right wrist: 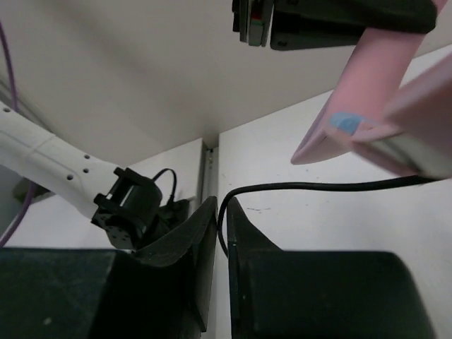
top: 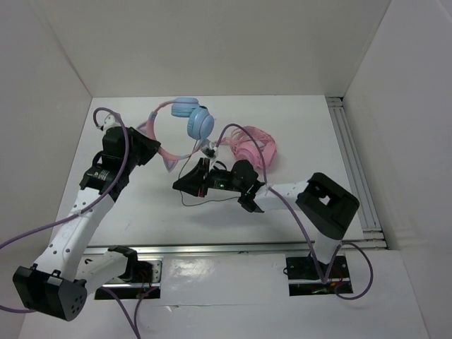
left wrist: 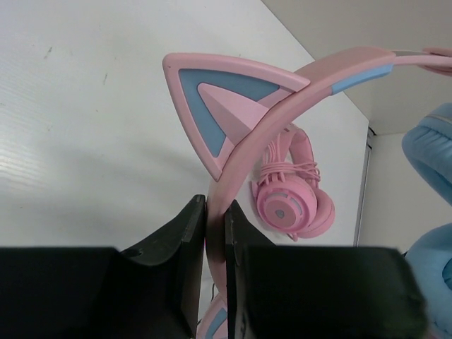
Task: Wrap the headphones
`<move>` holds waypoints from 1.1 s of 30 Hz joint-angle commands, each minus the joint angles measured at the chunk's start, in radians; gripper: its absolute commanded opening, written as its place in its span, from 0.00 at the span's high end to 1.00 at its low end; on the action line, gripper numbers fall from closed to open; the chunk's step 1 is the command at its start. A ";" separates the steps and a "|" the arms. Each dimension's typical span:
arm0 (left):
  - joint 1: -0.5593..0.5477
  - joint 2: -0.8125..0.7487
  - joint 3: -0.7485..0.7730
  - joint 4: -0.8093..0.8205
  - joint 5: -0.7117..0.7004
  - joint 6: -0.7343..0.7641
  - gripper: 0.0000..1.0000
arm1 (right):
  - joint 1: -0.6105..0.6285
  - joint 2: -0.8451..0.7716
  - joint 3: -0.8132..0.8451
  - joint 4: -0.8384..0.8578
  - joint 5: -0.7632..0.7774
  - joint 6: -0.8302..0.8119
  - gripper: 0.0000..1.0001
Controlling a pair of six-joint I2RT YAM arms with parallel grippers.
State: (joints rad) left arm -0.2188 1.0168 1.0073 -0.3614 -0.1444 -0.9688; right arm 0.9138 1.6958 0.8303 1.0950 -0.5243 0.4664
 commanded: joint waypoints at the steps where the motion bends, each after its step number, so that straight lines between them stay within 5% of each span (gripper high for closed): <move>1: -0.004 -0.026 0.034 0.101 -0.057 -0.019 1.00 | 0.003 0.070 0.055 0.293 -0.129 0.158 0.79; 5: -0.004 -0.026 0.034 0.082 -0.069 -0.019 1.00 | 0.025 0.122 0.092 0.322 -0.129 0.167 0.63; 20: 0.090 0.229 0.226 -0.102 -0.294 -0.065 1.00 | 0.065 0.034 0.001 0.302 -0.135 0.156 0.62; 28: 0.136 0.373 0.367 -0.157 -0.369 -0.035 1.00 | 0.065 -0.050 0.010 0.079 -0.144 0.061 0.62; 31: 0.160 0.416 0.402 -0.177 -0.391 -0.025 1.00 | 0.065 -0.079 0.020 -0.032 -0.155 0.006 0.72; 33: 0.160 0.428 0.415 -0.202 -0.382 -0.013 1.00 | 0.074 -0.116 0.042 -0.157 -0.155 -0.068 0.98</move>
State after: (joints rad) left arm -0.0731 1.4448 1.3590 -0.6090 -0.4862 -0.9684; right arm 0.9691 1.6440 0.8360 1.0889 -0.6544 0.5114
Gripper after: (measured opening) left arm 0.258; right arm 0.066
